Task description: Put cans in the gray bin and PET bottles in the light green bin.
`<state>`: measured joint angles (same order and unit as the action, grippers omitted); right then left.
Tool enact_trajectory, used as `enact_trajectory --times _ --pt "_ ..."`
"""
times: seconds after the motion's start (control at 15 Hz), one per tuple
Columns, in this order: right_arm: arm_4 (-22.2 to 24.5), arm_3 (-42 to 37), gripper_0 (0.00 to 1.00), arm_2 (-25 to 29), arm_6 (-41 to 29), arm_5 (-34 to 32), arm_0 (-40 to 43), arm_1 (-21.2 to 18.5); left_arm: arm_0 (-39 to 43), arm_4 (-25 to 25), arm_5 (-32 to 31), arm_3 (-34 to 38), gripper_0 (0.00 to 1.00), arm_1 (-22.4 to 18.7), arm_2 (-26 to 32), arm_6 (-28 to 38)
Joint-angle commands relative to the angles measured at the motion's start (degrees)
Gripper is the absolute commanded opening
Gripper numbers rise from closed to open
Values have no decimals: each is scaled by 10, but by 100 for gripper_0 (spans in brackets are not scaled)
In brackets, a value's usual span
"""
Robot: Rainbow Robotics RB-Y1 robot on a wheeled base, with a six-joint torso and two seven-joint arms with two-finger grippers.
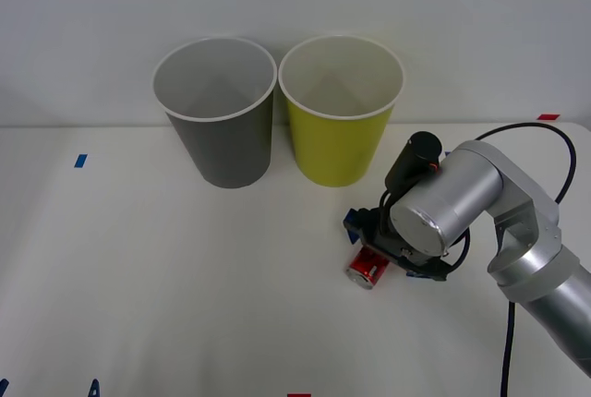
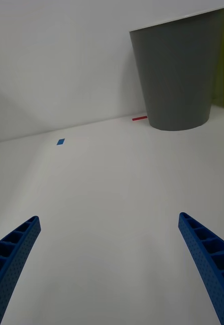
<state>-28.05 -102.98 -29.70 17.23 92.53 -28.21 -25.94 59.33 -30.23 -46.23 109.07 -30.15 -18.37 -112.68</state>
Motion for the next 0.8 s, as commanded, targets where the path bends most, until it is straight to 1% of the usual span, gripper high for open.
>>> enact_trajectory --times 0.07,0.13,0.2,0.27,0.8 --pt "11 1 96 -10 2 -1 0 1 0 0 0 0 92 0 0 0" --pt "21 0 50 -17 0 -5 0 1 0 0 0 0 92 0 0 0" --pt "34 1 11 -25 0 -7 0 2 0 0 0 0 92 0 0 0" --pt "44 0 0 -28 0 -8 1 3 0 0 0 0 92 0 0 0" --pt "52 0 0 -28 0 -8 1 6 0 0 0 0 92 0 0 0"
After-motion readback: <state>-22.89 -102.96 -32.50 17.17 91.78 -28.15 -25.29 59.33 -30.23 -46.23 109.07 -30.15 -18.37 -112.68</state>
